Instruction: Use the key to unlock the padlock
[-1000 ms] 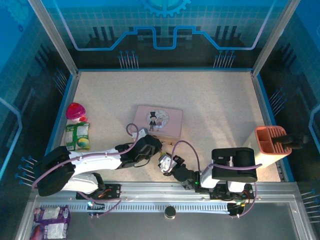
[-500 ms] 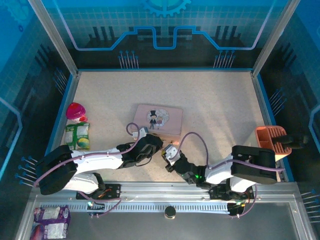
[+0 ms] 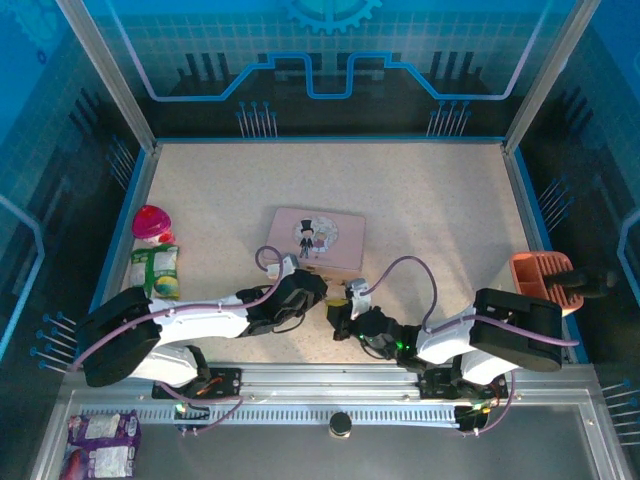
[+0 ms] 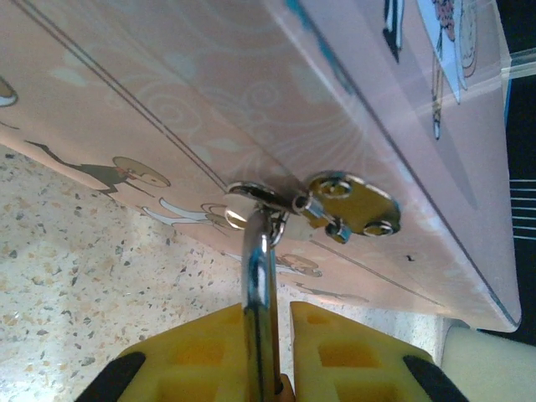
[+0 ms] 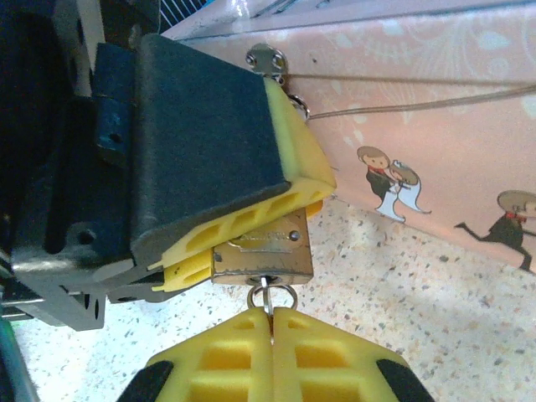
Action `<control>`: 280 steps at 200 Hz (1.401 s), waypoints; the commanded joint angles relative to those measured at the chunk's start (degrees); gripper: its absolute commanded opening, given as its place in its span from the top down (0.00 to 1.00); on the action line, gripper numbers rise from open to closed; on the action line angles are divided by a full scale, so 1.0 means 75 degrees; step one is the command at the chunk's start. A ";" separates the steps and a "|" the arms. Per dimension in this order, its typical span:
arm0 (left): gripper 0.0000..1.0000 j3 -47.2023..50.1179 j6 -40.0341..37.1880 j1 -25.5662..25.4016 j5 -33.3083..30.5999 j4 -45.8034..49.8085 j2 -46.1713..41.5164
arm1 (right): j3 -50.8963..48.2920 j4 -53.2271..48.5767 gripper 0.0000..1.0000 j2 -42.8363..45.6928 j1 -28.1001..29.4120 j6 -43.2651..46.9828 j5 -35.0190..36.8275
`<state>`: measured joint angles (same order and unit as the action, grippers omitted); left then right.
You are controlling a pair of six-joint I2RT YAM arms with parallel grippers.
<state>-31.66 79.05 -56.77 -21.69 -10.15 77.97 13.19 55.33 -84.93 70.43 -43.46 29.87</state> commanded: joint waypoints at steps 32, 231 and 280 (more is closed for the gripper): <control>0.57 0.0015 -0.0529 0.0205 0.0942 0.0021 -0.0287 | -0.0155 0.0257 1.00 -0.0276 -0.0274 -0.1386 0.0502; 0.18 -0.0267 -0.5488 0.3980 0.1564 0.2404 -0.2217 | 0.0505 -0.1090 1.00 -0.0336 -0.0847 -0.1026 -0.0053; 0.19 -0.1284 -0.6431 0.4149 0.2281 0.2225 -0.0542 | 0.0680 -0.1395 1.00 -0.0298 -0.1880 -0.0689 -0.0990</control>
<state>-38.02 36.45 -26.02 -9.63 8.32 70.22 17.28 46.83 -86.96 59.57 -50.52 26.30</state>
